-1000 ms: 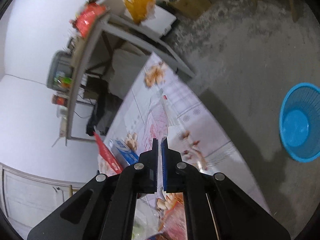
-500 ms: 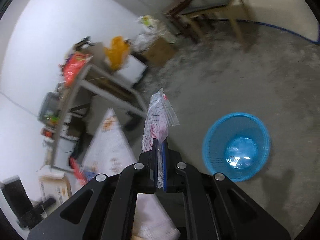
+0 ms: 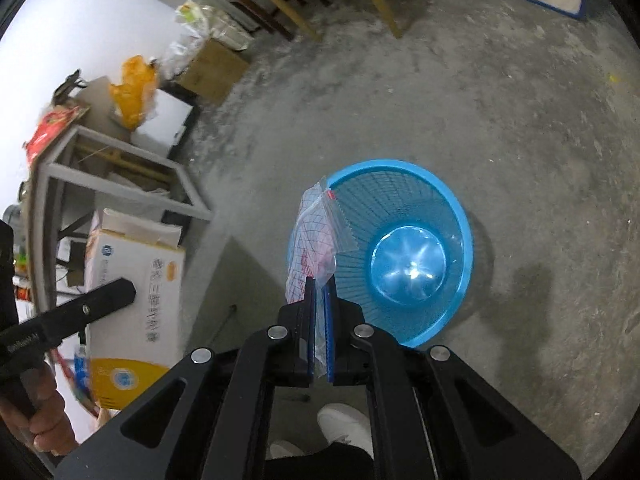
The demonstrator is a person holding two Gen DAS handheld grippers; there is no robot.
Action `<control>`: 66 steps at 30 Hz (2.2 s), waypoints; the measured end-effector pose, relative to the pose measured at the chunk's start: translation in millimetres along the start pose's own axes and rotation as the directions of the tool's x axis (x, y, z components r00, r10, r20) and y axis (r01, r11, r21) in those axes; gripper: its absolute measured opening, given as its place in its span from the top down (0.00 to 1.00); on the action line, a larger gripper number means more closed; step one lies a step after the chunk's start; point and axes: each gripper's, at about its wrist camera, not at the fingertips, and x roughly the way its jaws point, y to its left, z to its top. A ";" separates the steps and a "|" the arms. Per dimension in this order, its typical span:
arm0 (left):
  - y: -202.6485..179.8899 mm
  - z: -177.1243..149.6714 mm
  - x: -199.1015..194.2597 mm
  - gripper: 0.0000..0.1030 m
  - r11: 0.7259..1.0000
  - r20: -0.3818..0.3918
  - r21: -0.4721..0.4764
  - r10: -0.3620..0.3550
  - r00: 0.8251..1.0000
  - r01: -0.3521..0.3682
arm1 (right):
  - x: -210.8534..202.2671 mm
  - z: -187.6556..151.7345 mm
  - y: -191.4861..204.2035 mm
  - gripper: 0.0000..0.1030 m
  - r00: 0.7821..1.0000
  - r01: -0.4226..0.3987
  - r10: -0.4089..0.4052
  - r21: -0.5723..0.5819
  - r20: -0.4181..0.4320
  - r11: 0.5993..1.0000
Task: Collect trash
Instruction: 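Carry the yellow box to the wastebasket while the right gripper grasps a plastic bag, then open the left gripper to drop the yellow box into the wastebasket, then grasp the red snack bag with the right gripper and lift it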
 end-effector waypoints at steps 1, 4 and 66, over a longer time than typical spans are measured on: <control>-2.0 -1.4 3.2 0.45 1.000 0.000 -0.010 0.008 1.000 -0.008 | 8.2 2.1 -4.9 0.92 1.000 0.020 -0.020 0.006 -0.018 1.000; -3.5 4.0 6.2 0.34 0.999 0.018 -0.053 -0.006 1.000 0.007 | 20.9 7.5 -15.6 0.77 0.998 0.046 -0.045 0.042 -0.038 0.998; 204.8 -512.7 -274.0 0.09 0.900 0.732 -0.435 0.332 0.595 0.033 | -127.8 -310.9 289.3 0.26 0.927 -0.370 0.190 -0.703 -0.323 0.607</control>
